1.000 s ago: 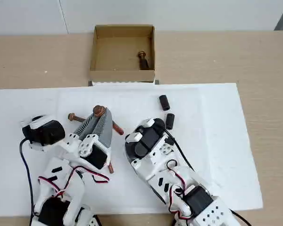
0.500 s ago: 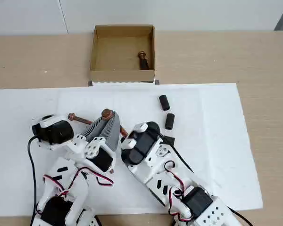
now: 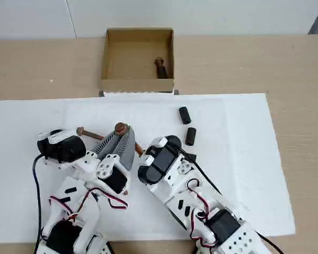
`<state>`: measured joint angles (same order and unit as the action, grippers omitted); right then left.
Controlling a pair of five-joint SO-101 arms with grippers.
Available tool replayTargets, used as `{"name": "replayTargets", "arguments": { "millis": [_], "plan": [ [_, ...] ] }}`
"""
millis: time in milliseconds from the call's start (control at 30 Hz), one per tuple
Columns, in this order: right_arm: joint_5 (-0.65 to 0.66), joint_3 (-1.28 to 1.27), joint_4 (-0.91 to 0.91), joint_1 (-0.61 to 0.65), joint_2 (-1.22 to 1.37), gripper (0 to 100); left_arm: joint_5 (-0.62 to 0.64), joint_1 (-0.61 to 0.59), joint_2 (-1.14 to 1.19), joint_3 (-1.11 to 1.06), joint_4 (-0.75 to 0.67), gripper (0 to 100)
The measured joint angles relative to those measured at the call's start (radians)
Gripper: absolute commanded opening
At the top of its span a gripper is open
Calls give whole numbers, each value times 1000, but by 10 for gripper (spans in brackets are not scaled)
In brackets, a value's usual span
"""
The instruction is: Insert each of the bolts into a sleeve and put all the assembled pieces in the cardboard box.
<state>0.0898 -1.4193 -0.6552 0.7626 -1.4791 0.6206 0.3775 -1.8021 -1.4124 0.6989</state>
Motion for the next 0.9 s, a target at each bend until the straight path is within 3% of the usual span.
{"name": "replayTargets", "arguments": {
  "millis": [700,900],
  "plan": [
    [3,26,0,2,2,3,0,20,-2,-66,-14,6],
    [3,28,0,3,2,3,-58,121,-3,-78,129,6]
  ]
}}
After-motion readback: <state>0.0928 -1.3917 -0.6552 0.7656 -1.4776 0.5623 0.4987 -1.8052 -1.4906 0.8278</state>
